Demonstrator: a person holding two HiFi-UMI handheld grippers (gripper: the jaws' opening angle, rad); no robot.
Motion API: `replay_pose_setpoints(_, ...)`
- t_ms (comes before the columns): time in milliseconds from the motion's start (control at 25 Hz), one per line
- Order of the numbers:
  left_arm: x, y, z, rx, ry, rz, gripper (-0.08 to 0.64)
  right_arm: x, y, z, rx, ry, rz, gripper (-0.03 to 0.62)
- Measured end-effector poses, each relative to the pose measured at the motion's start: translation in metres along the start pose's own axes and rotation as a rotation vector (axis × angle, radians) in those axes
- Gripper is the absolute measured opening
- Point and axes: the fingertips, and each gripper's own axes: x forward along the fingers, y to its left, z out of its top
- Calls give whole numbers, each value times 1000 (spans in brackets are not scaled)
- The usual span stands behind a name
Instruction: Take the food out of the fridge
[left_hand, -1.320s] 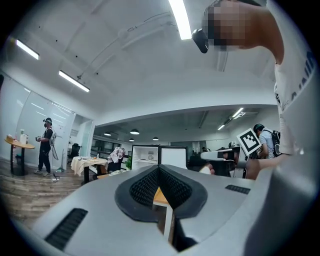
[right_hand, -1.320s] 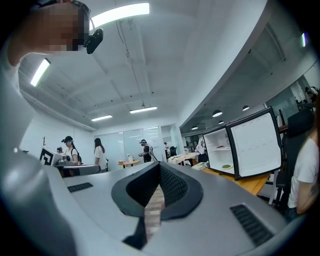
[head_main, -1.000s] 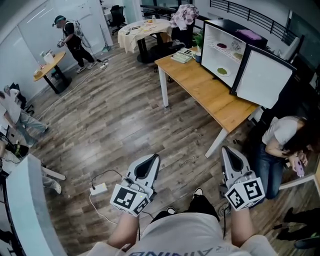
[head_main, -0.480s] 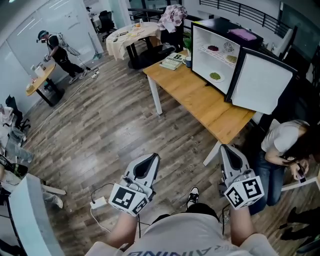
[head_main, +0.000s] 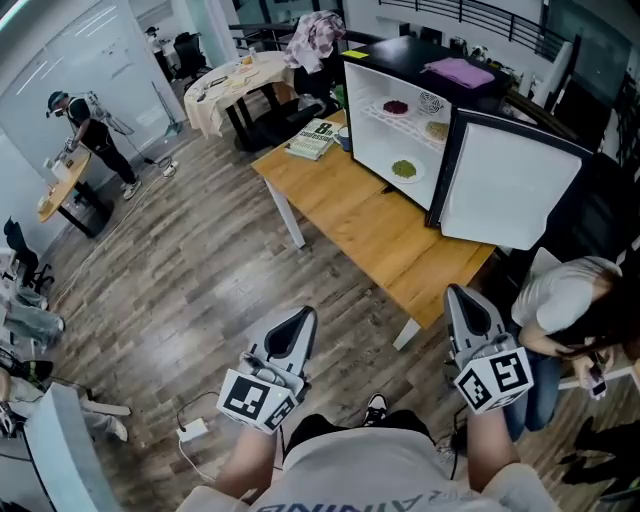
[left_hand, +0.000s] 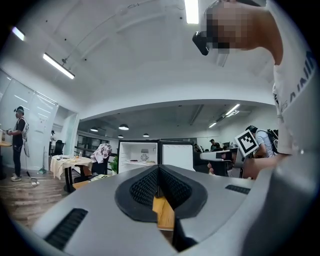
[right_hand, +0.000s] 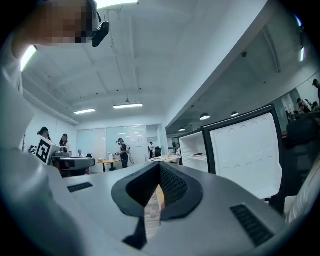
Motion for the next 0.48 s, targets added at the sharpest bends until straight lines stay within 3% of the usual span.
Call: replay_pose_setpoints(480,89,32,-21,-26,24,-52,9,60,-54,-9,-2,7,-15,18)
